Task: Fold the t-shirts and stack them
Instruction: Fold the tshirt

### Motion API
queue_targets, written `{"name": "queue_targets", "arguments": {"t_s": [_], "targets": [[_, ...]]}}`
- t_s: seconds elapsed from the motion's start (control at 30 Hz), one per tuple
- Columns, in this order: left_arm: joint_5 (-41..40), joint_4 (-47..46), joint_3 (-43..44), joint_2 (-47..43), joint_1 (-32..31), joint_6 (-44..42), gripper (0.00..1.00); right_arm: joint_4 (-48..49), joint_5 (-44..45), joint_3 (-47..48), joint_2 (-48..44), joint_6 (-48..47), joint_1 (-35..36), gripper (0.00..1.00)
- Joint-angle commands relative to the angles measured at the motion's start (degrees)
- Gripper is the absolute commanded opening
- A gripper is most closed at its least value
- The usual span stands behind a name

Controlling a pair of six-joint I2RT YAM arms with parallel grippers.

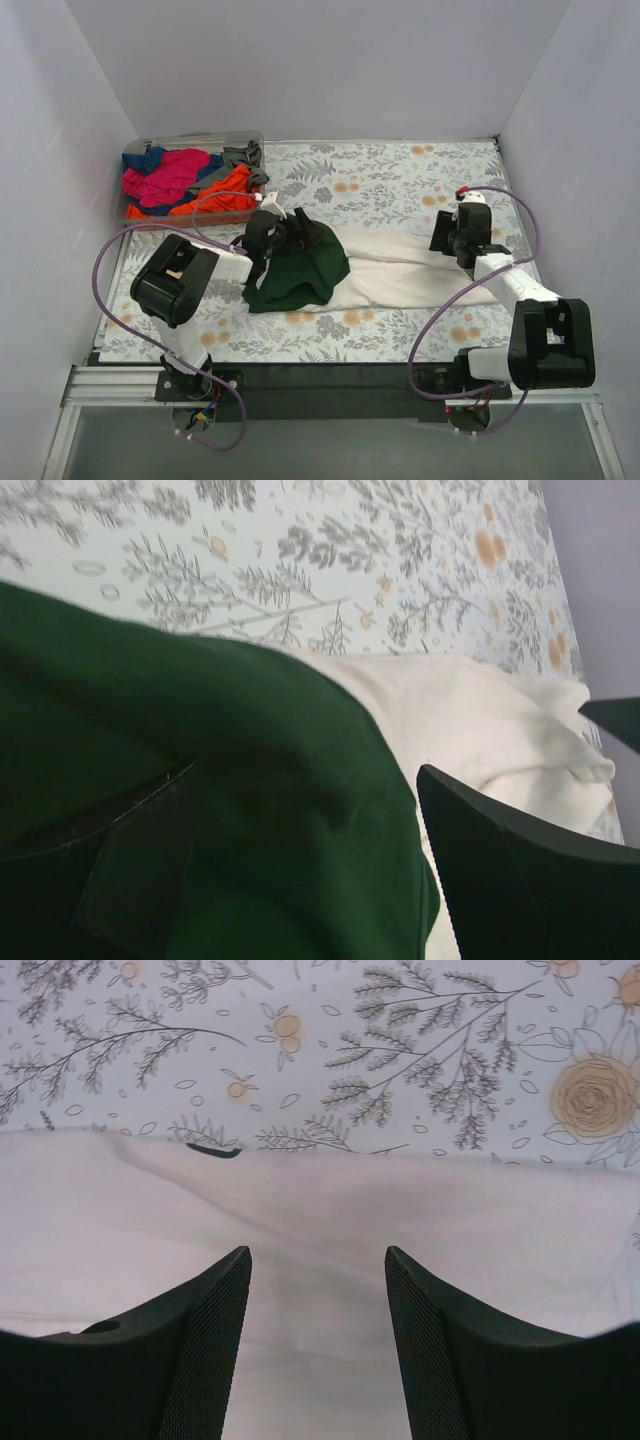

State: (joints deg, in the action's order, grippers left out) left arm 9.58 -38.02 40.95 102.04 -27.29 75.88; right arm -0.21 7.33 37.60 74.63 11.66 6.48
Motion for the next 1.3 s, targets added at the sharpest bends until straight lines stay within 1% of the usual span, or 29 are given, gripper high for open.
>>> {"name": "queue_targets", "arguments": {"t_s": [0.0,0.07,0.13,0.2,0.3,0.5,0.73,0.83,0.9,0.97,1.1,1.27], "targets": [[2.7,-3.8,-2.9,0.1,-1.1,1.4,0.79,0.6,-1.8,0.5,-0.3,0.0,-3.7,0.51],[3.0,-5.7,-4.8,0.5,-1.3,2.1,0.79,0.7,-2.3,0.9,1.2,0.2,-5.2,0.51],[3.0,-5.5,-5.5,1.0,-1.5,2.2,0.79,0.7,-1.8,1.1,3.2,0.6,-5.9,0.51],[2.3,-5.5,-6.9,1.4,-1.4,2.4,0.79,0.8,-1.9,1.3,4.8,0.7,-9.2,0.51],[1.4,-5.9,-8.4,2.7,-1.4,3.0,0.79,1.3,-2.0,1.8,8.1,1.2,-10.7,0.50],[-0.6,-5.7,-10.0,1.8,-1.4,2.3,0.79,3.0,-1.1,5.9,15.9,1.6,-12.6,0.49],[-2.4,-4.5,-9.9,1.2,-1.1,1.4,0.79,4.0,1.0,12.8,22.2,1.9,-13.4,0.48],[-2.4,-4.4,-9.9,1.9,-0.8,1.2,0.79,4.3,0.4,14.8,24.8,1.4,-13.4,0.46],[-2.6,-4.4,-9.9,2.0,-0.8,0.9,0.79,4.7,-0.8,15.0,23.9,0.9,-13.4,0.44],[-2.7,-4.2,-10.1,1.7,-0.7,0.2,0.79,5.3,-1.4,13.3,21.7,0.4,-13.4,0.44],[-4.2,-2.9,-10.7,-0.2,-0.8,-0.7,0.79,5.7,1.8,12.0,14.2,-1.0,-13.4,0.46],[-6.2,-2.5,-12.2,-3.0,-0.7,-2.0,0.79,5.0,4.5,12.4,12.2,-2.9,-13.7,0.46]]}}
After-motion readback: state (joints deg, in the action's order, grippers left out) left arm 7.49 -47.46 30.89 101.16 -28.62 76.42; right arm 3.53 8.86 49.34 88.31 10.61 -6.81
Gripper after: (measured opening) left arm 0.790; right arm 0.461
